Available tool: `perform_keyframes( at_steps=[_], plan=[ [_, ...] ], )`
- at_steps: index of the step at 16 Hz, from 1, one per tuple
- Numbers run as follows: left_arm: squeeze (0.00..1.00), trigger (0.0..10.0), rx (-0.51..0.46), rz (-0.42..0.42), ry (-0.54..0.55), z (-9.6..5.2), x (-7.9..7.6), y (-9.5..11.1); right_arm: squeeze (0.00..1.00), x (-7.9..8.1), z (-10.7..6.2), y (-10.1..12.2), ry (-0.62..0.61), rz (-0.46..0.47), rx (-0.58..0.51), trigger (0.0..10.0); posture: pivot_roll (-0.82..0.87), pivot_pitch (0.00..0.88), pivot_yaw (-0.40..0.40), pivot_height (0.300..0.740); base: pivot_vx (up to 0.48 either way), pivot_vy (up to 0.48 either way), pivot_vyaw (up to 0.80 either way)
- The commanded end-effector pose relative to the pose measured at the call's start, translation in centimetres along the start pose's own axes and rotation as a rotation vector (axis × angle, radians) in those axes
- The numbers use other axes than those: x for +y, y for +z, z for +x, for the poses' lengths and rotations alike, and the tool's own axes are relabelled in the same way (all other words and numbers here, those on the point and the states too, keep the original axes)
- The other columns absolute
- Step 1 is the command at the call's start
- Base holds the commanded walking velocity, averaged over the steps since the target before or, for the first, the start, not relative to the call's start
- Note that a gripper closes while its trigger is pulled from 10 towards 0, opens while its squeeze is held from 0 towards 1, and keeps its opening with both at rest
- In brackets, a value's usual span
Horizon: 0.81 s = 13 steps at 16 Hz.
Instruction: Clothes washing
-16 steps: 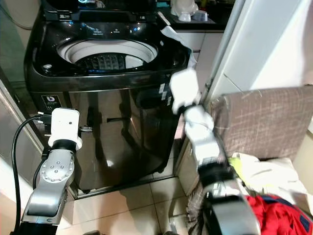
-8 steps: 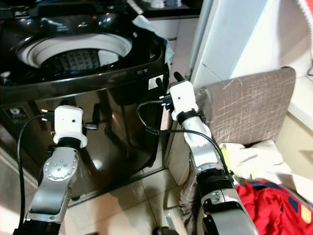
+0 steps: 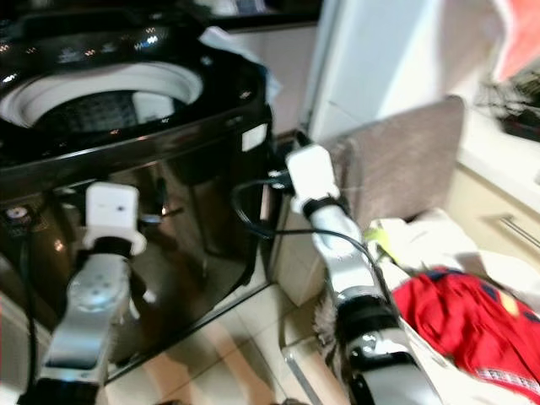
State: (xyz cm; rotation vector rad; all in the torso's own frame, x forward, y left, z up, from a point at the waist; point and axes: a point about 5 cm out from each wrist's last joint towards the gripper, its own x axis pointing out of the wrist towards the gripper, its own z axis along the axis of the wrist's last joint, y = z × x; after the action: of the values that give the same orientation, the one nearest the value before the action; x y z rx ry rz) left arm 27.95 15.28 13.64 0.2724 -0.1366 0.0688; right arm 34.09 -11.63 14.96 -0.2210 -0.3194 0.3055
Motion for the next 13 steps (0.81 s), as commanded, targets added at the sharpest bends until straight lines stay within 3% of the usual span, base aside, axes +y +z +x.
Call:
perform_keyframes(
  at_steps=[1, 6, 11, 13],
  plan=[
    [0.00, 10.0, -0.004, 0.019, -0.027, 0.2, -0.2, -0.1, 0.00, -0.4, -0.4, -0.6, -0.040, 0.036, 0.028, 10.0, 0.00, 0.000, -0.037, 0.740, 0.000, 0.000, -0.56],
    [0.00, 10.0, -0.007, 0.031, -0.056, 0.4, -0.2, -0.1, 0.00, -1.2, -1.9, -2.1, -0.103, 0.074, 0.087, 10.0, -0.01, 0.000, -0.024, 0.740, 0.000, 0.000, -0.56],
    [0.00, 10.0, -0.026, 0.018, -0.096, 0.7, -0.4, 0.0, 0.00, -2.2, -2.2, -1.8, -0.144, 0.058, 0.069, 10.0, -0.03, 0.000, -0.007, 0.740, 0.000, 0.000, -0.57],
    [0.00, 10.0, -0.030, 0.016, -0.102, 0.9, -0.5, -0.1, 0.00, -2.1, -1.9, -0.1, -0.137, 0.018, -0.011, 10.0, -0.04, 0.000, 0.000, 0.740, 0.000, 0.000, -0.57]
  ],
)
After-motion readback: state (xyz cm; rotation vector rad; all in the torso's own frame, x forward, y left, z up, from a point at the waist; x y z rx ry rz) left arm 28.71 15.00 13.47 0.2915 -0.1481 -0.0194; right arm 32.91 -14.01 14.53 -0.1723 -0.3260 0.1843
